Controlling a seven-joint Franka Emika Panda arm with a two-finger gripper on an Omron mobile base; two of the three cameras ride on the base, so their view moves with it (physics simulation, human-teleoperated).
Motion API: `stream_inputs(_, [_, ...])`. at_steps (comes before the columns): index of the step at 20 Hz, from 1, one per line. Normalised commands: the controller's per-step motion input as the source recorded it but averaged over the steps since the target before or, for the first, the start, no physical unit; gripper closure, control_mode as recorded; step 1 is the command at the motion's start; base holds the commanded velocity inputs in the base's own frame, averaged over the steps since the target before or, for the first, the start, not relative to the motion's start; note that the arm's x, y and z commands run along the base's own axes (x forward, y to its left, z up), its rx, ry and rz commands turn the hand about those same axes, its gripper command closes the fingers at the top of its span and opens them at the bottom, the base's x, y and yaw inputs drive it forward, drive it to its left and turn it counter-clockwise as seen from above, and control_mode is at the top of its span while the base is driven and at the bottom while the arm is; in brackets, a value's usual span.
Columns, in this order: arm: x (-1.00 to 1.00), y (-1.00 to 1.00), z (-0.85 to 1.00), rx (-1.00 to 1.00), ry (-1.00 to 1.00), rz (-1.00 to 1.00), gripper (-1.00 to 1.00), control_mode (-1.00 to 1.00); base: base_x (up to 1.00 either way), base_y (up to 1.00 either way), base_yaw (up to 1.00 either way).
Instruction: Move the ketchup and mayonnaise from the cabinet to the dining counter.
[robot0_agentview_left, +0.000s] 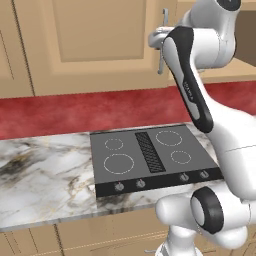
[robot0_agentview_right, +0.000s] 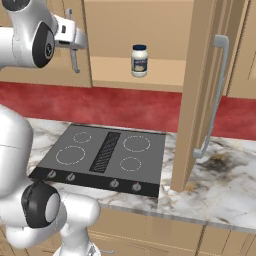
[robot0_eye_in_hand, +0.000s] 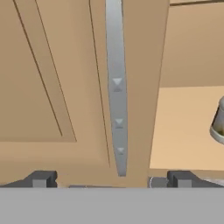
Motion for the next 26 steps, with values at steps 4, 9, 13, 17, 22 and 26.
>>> stream_inputs(4, [0.38, 0.0, -0.08, 0.0, 0.0, 0.0, -1.0, -1.0, 0.0, 0.0, 0.0])
stream_inputs(9, [0.29, 0.0, -0.1, 0.0, -0.04, 0.0, -1.0, -1.0, 0.0, 0.0, 0.0])
stream_inputs(13, [0.34, 0.0, -0.08, 0.0, -0.02, -0.01, -1.0, -1.0, 0.0, 0.0, 0.0])
stream_inputs(17, [0.32, 0.0, -0.1, 0.0, 0.0, -0.01, -1.0, -1.0, 0.0, 0.0, 0.0])
stream_inputs(22, [0.36, 0.0, -0.08, 0.0, 0.0, 0.0, -1.0, -1.0, 0.0, 0.0, 0.0])
stream_inputs(26, [0.35, 0.0, -0.03, 0.0, 0.0, 0.0, -1.0, -1.0, 0.0, 0.0, 0.0])
